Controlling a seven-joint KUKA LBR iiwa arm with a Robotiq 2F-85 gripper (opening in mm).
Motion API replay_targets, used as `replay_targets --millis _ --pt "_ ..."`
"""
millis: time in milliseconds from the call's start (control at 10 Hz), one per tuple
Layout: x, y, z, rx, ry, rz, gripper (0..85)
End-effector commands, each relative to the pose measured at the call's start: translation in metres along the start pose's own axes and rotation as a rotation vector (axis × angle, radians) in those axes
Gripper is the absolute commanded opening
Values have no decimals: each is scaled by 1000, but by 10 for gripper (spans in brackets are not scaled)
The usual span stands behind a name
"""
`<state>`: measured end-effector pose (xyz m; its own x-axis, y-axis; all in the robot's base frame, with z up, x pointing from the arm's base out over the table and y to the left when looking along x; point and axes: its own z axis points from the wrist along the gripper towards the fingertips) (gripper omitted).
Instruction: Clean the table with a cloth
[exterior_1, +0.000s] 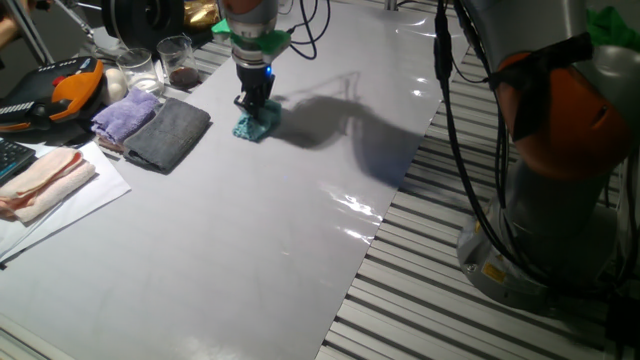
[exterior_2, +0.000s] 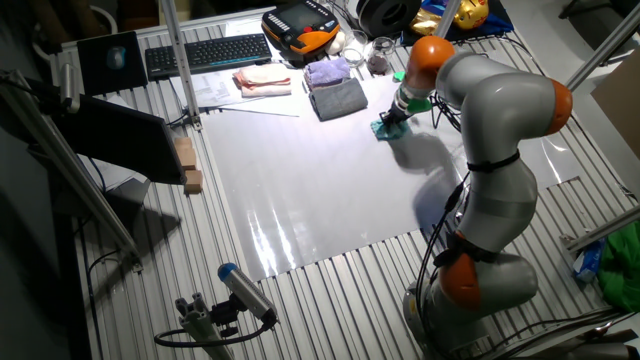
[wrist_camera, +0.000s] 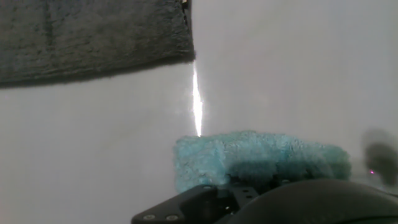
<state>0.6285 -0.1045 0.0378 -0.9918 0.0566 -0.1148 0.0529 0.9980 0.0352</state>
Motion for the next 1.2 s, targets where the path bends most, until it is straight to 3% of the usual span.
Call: replay_targets --millis 0,200,600,1100 --pt "2 7 1 3 1 9 0" --pt "6 14 0 5 16 16 0" --pt "16 14 -19 34 75 21 0" --pt "35 19 -8 29 65 42 0"
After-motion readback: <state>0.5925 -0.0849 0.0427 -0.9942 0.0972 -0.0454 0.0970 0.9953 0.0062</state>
